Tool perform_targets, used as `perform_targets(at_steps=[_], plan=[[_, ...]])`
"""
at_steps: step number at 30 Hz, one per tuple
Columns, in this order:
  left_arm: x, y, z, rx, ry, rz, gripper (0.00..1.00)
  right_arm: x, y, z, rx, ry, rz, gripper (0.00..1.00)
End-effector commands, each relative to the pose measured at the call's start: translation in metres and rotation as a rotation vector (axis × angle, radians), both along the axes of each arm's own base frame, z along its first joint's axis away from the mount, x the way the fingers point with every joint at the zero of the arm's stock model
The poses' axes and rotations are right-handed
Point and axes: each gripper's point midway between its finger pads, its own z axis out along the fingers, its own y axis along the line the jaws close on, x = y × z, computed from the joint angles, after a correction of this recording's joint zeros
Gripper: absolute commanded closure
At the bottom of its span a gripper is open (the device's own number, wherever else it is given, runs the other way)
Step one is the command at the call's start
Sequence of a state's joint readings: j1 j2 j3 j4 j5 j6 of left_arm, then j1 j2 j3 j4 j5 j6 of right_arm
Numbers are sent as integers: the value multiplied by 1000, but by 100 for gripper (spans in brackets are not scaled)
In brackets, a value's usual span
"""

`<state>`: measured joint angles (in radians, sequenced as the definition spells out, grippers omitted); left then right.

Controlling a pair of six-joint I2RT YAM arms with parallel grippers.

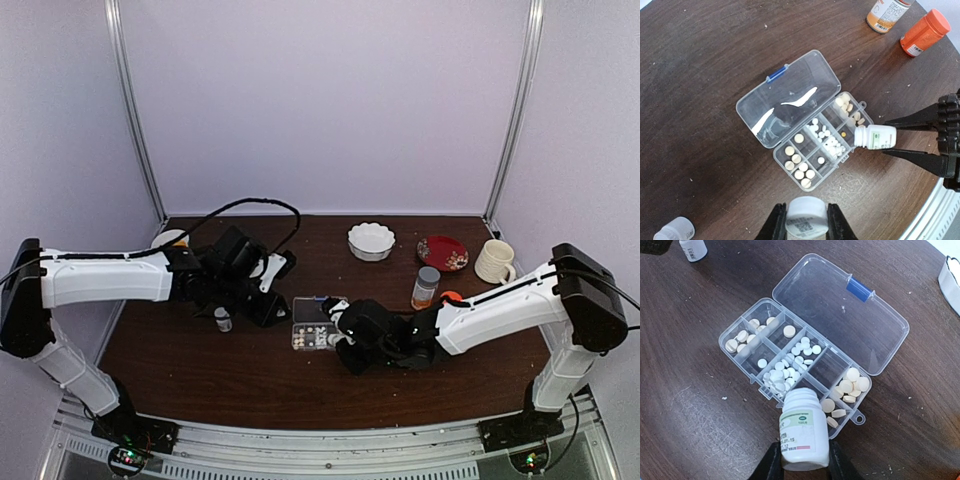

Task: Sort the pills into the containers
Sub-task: Pour the pill into the compartment of the pill container.

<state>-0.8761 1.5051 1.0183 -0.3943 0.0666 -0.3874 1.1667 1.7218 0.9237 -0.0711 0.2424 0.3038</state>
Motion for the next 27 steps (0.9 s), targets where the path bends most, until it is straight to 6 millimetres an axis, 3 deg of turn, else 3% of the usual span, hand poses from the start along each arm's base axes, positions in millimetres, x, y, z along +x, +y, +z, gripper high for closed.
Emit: perform_targets(at_steps=[1, 4, 6, 10, 14, 18, 21, 25, 27], plan=[[13, 0, 3, 21, -13, 51, 100, 4, 3, 10, -4, -8, -17, 100], [13, 1, 1, 34, -8, 52, 100, 6, 0, 14, 57, -39, -25, 100], [13, 1, 0, 37, -6, 51, 100, 6, -4, 4, -24, 3, -29, 100], [12, 2, -1, 43, -2, 49, 100, 6, -2, 19, 50, -31, -28, 100], [16, 6, -4, 62, -15, 68, 100, 8, -5, 3, -34, 13, -27, 100], [16, 6, -6, 64, -11, 72, 100, 5, -1, 20, 72, -26, -22, 100], [17, 6, -6, 65, -14, 75, 100, 10, -1, 6, -17, 6, -28, 100], [16, 6, -5, 65, -13, 72, 100, 7, 2, 21, 73, -27, -25, 100], [16, 7, -5, 67, -16, 77, 100, 7, -4, 6, 28, -5, -27, 100]])
